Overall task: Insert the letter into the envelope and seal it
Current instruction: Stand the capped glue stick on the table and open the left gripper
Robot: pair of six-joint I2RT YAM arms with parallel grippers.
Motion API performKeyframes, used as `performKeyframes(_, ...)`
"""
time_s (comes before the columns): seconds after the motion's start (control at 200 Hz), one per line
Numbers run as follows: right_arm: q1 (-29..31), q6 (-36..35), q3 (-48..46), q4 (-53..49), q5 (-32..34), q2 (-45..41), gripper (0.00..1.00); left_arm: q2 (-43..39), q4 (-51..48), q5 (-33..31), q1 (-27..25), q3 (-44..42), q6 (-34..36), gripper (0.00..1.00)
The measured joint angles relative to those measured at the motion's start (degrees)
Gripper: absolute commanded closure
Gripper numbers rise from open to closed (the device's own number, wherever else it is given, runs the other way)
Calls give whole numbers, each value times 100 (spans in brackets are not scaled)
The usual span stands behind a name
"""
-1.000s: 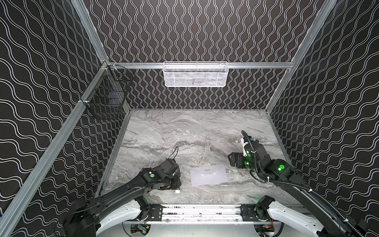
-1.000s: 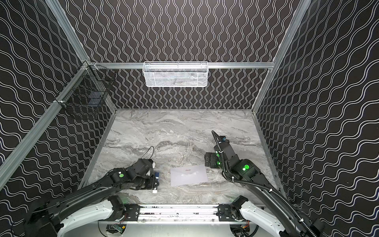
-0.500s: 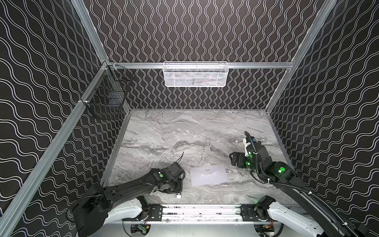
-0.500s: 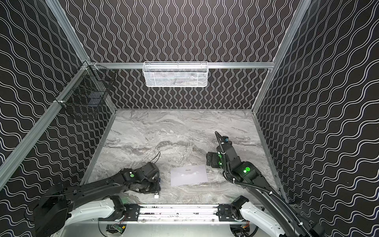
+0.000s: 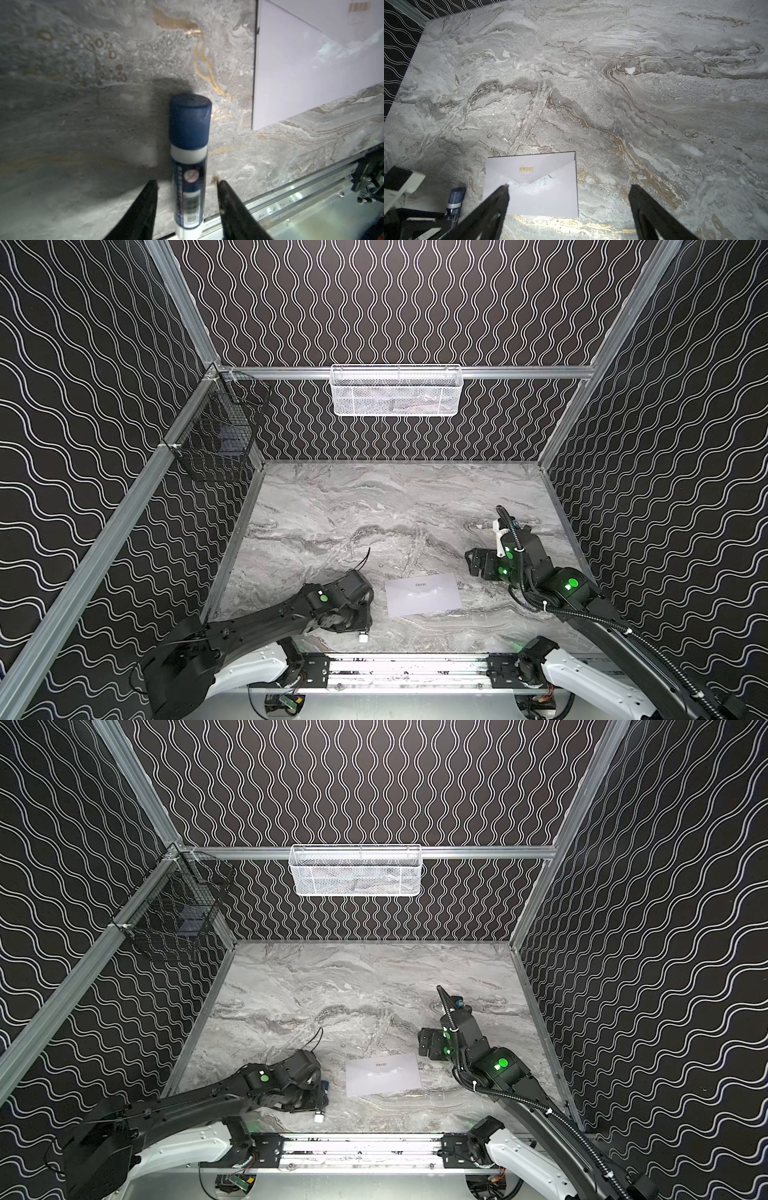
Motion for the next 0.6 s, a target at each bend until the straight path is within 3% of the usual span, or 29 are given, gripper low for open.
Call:
performKeyframes(0.16, -4, -509, -673, 1005, 791, 28, 1, -638, -197, -507, -2, 310, 269, 2)
performKeyframes(0.35, -258, -2411, -2830, 4288, 1971, 293, 1, -1303, 44, -2131, 70, 879, 1386, 2)
performKeyframes(0.495, -1388, -2828, -3257, 6347, 2031, 822, 1, -1231, 496, -3222, 664, 1141, 2352, 2)
performKeyframes(0.601, -1993, -2889, -3753, 7685, 1709, 1366, 0, -1119, 942, -3451, 1405, 1058, 3051, 2)
